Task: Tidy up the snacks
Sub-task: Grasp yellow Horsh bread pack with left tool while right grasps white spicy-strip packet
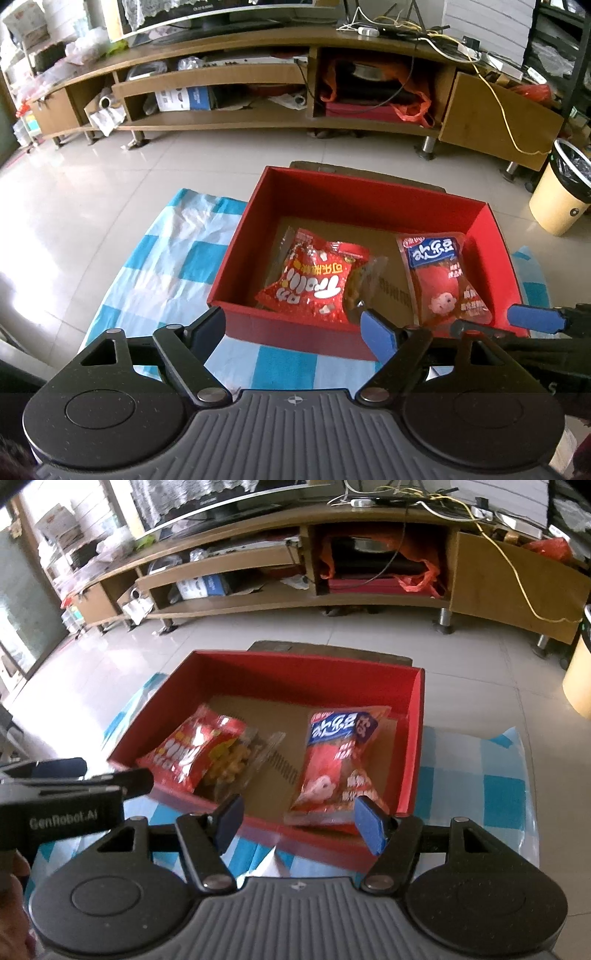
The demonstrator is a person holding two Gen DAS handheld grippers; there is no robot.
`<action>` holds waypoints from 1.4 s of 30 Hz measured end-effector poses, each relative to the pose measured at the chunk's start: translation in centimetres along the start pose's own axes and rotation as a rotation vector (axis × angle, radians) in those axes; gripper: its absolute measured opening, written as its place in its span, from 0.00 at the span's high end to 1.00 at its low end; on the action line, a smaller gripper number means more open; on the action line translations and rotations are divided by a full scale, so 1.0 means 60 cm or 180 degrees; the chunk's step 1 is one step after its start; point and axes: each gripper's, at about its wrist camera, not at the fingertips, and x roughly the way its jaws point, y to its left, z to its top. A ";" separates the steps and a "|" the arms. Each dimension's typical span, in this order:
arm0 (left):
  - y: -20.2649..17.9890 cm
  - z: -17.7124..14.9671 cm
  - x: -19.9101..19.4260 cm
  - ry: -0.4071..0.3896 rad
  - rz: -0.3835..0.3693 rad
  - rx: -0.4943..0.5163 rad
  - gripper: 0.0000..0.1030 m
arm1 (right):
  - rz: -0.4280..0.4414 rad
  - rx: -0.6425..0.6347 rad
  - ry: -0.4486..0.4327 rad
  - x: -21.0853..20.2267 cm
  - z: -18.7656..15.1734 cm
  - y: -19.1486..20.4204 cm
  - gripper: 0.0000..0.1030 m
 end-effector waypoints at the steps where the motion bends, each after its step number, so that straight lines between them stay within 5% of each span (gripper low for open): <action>1: 0.000 -0.002 -0.003 -0.0004 -0.0003 0.0011 0.17 | 0.0000 -0.0015 0.0006 -0.002 -0.004 0.001 0.38; 29: 0.065 -0.121 0.008 0.0510 0.0010 0.0232 0.15 | -0.0003 -0.0451 0.0498 -0.007 -0.122 0.035 0.37; 32: 0.077 -0.127 0.016 0.0574 0.0000 0.0233 0.14 | 0.0032 -0.0458 0.0541 -0.005 -0.125 0.036 0.30; 42: 0.088 -0.125 0.066 0.0842 -0.0382 0.0284 0.01 | 0.0054 -0.0396 0.0645 0.007 -0.127 0.022 0.30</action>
